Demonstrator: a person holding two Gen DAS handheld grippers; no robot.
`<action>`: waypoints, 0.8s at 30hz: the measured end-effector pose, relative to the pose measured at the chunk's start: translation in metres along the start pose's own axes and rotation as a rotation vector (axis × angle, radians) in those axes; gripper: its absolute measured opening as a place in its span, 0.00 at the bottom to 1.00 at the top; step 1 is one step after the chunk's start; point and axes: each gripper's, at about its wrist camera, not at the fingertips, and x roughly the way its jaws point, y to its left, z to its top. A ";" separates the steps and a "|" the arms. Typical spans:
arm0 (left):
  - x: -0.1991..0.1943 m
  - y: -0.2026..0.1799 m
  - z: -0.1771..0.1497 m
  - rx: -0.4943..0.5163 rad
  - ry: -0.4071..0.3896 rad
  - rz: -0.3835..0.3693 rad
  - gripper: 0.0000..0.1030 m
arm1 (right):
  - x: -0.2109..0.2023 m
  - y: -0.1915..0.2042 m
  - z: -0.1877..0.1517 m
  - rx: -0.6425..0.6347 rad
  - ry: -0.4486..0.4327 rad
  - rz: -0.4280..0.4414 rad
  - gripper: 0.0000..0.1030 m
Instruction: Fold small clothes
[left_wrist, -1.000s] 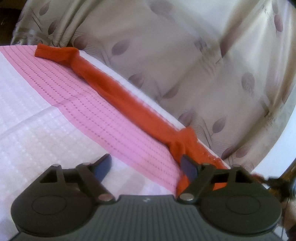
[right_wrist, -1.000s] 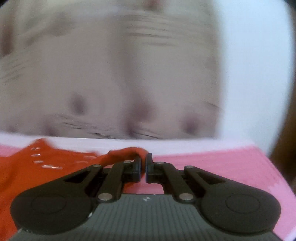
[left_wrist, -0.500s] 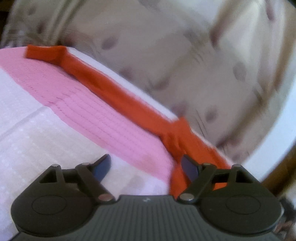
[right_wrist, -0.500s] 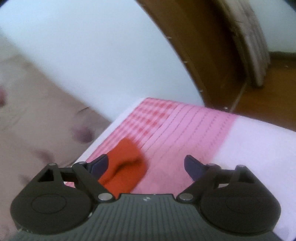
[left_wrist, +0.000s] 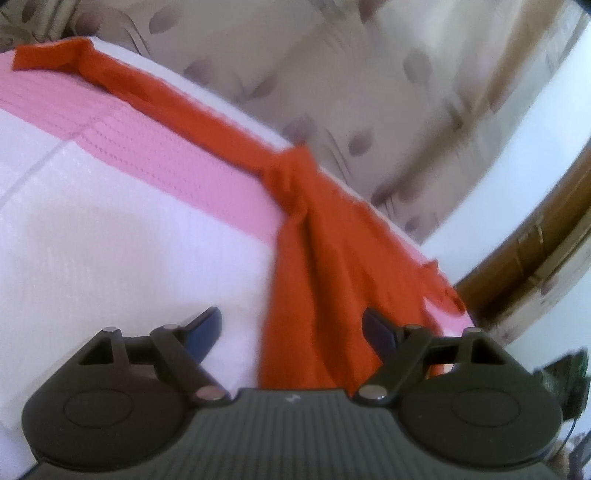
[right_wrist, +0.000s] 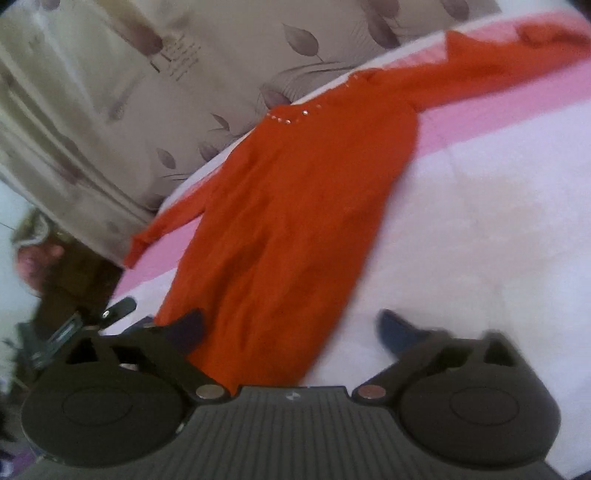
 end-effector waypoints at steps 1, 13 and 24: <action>0.000 -0.002 -0.004 0.019 -0.001 -0.010 0.81 | 0.008 0.009 0.000 -0.028 0.015 -0.023 1.00; -0.001 -0.015 -0.031 -0.013 0.028 -0.041 0.07 | -0.015 -0.018 -0.011 -0.028 -0.045 -0.074 0.12; -0.028 -0.021 -0.033 -0.020 -0.031 -0.027 0.07 | -0.065 -0.027 -0.014 0.054 -0.094 -0.021 0.78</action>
